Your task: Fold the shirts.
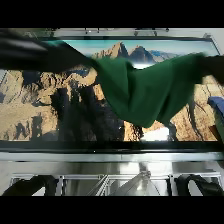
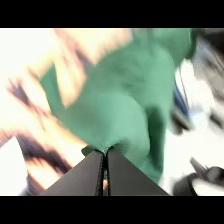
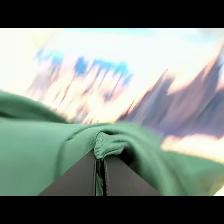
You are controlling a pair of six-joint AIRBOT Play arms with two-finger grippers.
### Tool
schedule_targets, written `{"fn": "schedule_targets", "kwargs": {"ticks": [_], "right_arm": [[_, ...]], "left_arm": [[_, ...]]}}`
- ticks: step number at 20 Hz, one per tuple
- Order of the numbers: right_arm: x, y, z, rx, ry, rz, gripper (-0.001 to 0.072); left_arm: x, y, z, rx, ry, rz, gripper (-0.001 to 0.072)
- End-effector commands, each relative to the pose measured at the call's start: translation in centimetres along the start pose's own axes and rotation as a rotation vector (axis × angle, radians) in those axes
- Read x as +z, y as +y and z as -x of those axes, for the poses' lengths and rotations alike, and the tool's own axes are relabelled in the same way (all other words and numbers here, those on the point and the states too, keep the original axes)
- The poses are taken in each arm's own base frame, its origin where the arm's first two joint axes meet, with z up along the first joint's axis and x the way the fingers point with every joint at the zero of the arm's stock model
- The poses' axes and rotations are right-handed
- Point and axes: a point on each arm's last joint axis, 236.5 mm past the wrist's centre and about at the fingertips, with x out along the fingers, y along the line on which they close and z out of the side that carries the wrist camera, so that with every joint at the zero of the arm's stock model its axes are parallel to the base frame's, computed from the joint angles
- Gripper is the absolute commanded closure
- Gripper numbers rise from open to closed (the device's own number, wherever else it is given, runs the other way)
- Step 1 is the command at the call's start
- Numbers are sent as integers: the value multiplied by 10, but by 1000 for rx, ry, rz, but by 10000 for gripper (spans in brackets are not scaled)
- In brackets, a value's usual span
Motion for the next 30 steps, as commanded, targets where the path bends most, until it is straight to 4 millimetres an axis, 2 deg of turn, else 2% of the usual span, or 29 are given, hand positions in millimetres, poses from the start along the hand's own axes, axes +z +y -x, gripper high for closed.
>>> {"fn": "schedule_targets", "kwargs": {"ticks": [1, 2, 4, 6, 8, 9, 10, 11, 12, 13, 14, 15, 17, 18, 19, 21, 24, 26, 28, 30], "right_arm": [[42, 46, 60, -99, -211, 185, 689], [43, 45, 60, -103, -217, 184, 689], [33, 20, 38, -83, -169, 99, 688], [7, -18, -2, -33, -85, -42, 688], [-39, -59, -50, 7, 33, -168, 677], [-67, -82, -76, 4, 94, -246, 540], [-97, -106, -101, -11, 153, -326, 330], [-125, -127, -121, -27, 205, -393, 311], [-151, -147, -137, -43, 251, -462, 309], [-171, -160, -146, -43, 291, -516, 284], [-185, -167, -147, -19, 332, -560, 194], [-192, -168, -140, 14, 364, -600, 190], [-198, -167, -113, 64, 418, -646, 192], [-204, -167, -96, 74, 456, -666, 215], [-211, -166, -80, 78, 491, -693, 281], [-236, -162, -55, 49, 540, -770, 279], [-301, -154, -28, -75, 586, -910, 279], [-343, -139, -22, -131, 602, -1000, 277], [-382, -121, -19, -163, 644, -1064, 277], [-410, -106, -18, -189, 691, -1080, 277]], "left_arm": [[40, -48, 101, 168, -241, -184, 680], [40, -39, 109, 223, -254, -179, 680], [28, 6, 102, 295, -215, -100, 679], [-6, 74, 68, 298, -88, 38, 679], [-50, 146, 25, 283, 28, 195, 679], [-73, 179, 6, 284, 71, 266, 680], [-95, 209, -13, 285, 105, 340, 681], [-119, 237, -32, 289, 139, 416, 675], [-141, 258, -47, 288, 175, 482, 416], [-159, 273, -56, 280, 212, 543, 111], [-175, 282, -63, 261, 243, 625, -6], [-189, 282, -67, 230, 283, 664, -7], [-213, 280, -64, 184, 366, 727, -6], [-222, 275, -62, 153, 404, 756, -5], [-229, 269, -59, 125, 438, 776, -5], [-238, 261, -62, 87, 484, 795, -5], [-258, 256, -77, 77, 568, 790, -5], [-280, 262, -82, 118, 638, 775, -5], [-296, 275, -78, 161, 679, 773, -5], [-301, 288, -70, 179, 666, 812, -5]]}}
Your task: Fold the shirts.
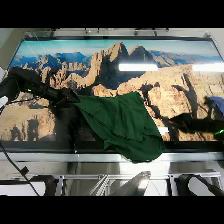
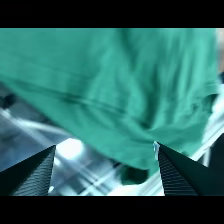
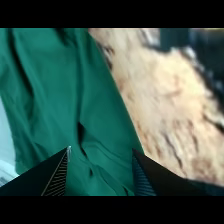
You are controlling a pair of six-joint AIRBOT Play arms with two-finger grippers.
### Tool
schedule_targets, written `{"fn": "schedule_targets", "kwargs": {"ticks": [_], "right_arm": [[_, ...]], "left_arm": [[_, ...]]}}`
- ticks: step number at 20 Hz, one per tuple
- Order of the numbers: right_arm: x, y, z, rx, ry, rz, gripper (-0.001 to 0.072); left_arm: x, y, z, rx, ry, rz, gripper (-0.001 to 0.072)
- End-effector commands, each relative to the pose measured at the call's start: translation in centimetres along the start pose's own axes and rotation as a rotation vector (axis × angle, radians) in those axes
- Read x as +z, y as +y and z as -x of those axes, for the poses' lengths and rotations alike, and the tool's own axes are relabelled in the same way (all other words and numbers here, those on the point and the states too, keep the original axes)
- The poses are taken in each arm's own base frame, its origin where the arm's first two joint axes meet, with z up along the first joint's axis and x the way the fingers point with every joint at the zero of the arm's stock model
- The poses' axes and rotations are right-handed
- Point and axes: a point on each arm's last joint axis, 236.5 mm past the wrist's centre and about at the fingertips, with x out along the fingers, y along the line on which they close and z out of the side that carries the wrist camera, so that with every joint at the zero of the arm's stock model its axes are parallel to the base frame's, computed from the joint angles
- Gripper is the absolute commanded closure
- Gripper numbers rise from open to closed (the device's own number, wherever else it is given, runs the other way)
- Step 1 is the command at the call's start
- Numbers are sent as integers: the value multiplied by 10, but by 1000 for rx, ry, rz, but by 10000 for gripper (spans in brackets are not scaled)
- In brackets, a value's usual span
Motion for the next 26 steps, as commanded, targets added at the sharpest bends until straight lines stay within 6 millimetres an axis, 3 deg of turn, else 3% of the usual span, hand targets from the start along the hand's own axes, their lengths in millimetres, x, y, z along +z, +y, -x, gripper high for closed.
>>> {"fn": "schedule_targets", "kwargs": {"ticks": [1, 8, 12, 13, 14, 19, 26], "right_arm": [[-42, -32, -28, -81, 36, -69, 276], [-78, -24, -70, -100, 177, -44, 276], [-86, -8, -99, -64, 184, -37, 280], [-86, -2, -103, -43, 182, -32, 364], [-86, 3, -105, -28, 179, -32, 540], [-81, 10, -104, -10, 157, -36, 688], [-84, 13, -103, 6, 172, -14, 688]], "left_arm": [[-1, 30, 3, 41, 9, 58, -5], [-2, 78, 49, 26, -85, 198, -5], [22, 110, 67, 86, -234, 238, -4], [32, 114, 68, 96, -271, 240, -3], [41, 115, 66, 95, -302, 242, -3], [70, 108, 10, 42, -299, 252, -3], [99, 93, -49, 4, -148, 183, 14]]}}
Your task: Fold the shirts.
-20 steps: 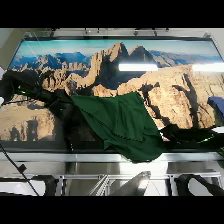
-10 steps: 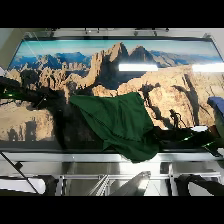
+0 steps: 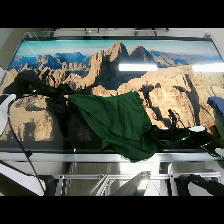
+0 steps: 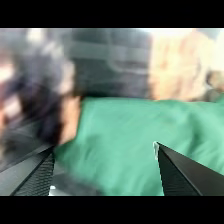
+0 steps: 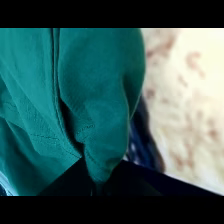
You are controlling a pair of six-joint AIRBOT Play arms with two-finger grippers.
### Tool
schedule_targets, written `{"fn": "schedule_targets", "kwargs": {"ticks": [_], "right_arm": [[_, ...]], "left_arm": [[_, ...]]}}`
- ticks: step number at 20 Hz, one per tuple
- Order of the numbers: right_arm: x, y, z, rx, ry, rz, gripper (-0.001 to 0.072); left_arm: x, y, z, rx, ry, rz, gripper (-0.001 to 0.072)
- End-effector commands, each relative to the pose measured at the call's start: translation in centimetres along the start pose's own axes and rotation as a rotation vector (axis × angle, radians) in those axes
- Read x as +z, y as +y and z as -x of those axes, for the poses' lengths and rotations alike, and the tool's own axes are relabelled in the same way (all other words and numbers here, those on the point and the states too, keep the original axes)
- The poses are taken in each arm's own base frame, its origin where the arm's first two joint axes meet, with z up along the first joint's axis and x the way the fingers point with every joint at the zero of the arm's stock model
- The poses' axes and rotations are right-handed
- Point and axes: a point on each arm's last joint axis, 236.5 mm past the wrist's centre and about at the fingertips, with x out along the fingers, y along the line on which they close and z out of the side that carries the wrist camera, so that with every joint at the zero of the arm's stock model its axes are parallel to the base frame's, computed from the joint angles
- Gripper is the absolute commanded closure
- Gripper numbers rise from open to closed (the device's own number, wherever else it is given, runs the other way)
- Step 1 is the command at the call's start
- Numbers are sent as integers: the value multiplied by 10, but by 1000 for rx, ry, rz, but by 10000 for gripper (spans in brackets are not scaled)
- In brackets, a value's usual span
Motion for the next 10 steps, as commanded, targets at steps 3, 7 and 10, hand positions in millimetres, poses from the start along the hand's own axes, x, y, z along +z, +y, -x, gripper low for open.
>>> {"fn": "schedule_targets", "kwargs": {"ticks": [3, 7, 10], "right_arm": [[-2, 6, 0, 25, 11, 4, 688], [1, 23, 3, 90, -5, 21, 689], [23, 107, 40, 361, -112, 170, 690]], "left_arm": [[-17, -12, -45, -21, 164, -23, 180], [-37, -31, -36, -57, 252, -56, 681], [-48, -78, 9, -149, 264, -147, 681]]}}
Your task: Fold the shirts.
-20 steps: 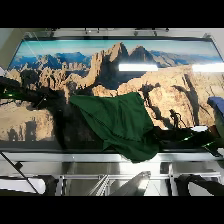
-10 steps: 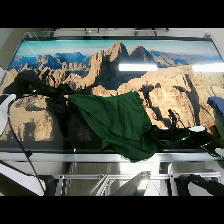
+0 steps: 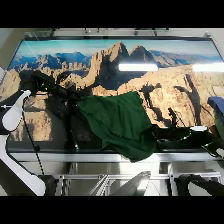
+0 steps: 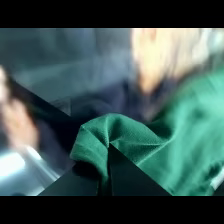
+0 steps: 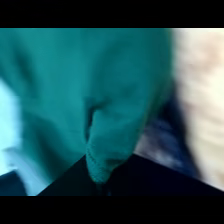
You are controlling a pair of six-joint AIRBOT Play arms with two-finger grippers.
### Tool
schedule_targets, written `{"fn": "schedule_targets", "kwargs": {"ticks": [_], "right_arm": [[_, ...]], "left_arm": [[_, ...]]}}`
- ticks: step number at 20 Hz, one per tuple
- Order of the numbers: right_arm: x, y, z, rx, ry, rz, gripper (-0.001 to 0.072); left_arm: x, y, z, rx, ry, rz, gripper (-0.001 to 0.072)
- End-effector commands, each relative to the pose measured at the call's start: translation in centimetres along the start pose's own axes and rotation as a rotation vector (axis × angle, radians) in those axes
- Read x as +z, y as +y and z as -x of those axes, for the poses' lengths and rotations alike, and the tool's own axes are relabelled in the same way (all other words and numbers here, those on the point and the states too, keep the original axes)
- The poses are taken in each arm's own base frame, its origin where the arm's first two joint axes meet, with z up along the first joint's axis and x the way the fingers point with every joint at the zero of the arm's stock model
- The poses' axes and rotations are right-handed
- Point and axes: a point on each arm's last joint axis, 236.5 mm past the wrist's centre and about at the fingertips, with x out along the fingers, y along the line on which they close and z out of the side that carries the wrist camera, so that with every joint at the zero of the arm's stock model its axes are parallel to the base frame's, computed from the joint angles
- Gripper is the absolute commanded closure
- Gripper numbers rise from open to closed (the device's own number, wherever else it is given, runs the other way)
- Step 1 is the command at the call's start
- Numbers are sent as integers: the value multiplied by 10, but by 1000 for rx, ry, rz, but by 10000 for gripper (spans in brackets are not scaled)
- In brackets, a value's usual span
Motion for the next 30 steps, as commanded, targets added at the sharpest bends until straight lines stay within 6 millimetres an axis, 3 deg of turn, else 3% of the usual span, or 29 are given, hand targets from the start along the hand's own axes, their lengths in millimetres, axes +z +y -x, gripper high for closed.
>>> {"fn": "schedule_targets", "kwargs": {"ticks": [1, 2, 3, 4, 6, 7, 9, 10, 12, 14, 16, 18, 20, 21, 22, 23, 26, 28, 30], "right_arm": [[34, 108, 42, 324, -141, 189, 690], [46, 153, 74, 431, -215, 295, 690], [50, 205, 116, 532, -303, 459, 689], [45, 256, 164, 607, -407, 656, 689], [14, 342, 255, 642, -656, 1005, 689], [-10, 377, 290, 607, -776, 1165, 689], [-59, 431, 331, 430, -994, 1436, 689], [-73, 445, 337, 316, -1063, 1504, 690], [-78, 453, 338, 93, -1152, 1546, 690], [-60, 445, 341, 15, -1185, 1469, 690], [-28, 427, 354, 9, -1199, 1343, 690], [18, 387, 363, 31, -1175, 1178, 690], [85, 298, 353, 3, -1084, 845, 691], [107, 244, 329, -21, -974, 688, 691], [111, 200, 291, 0, -812, 577, 691], [99, 177, 253, 80, -647, 505, 691], [77, 140, 174, 175, -419, 446, 690], [94, 113, 144, 108, -432, 419, 689], [131, 85, 127, -4, -507, 402, 690]], "left_arm": [[-23, -74, 47, -146, 17, -131, 681], [-29, -110, 73, -221, -21, -193, 681], [-44, -161, 111, -341, -73, -313, 680], [-65, -209, 148, -455, -124, -441, 680], [-119, -289, 223, -560, -277, -672, 680], [-144, -314, 250, -506, -377, -775, 679], [-206, -371, 303, -375, -622, -988, 679], [-236, -396, 324, -308, -756, -1070, 678], [-283, -430, 356, -138, -1025, -1169, 673], [-299, -434, 371, 32, -1184, -1174, 673], [-283, -411, 373, 85, -1209, -1078, 673], [-233, -355, 372, 12, -1165, -864, 673], [-169, -266, 347, -123, -1035, -554, 673], [-145, -221, 323, -214, -935, -387, 673], [-135, -194, 297, -303, -831, -286, 675], [-131, -180, 271, -389, -733, -236, 675], [-115, -158, 203, -468, -537, -169, 682], [-101, -152, 166, -480, -461, -148, 683], [-82, -140, 129, -472, -412, -99, 682]]}}
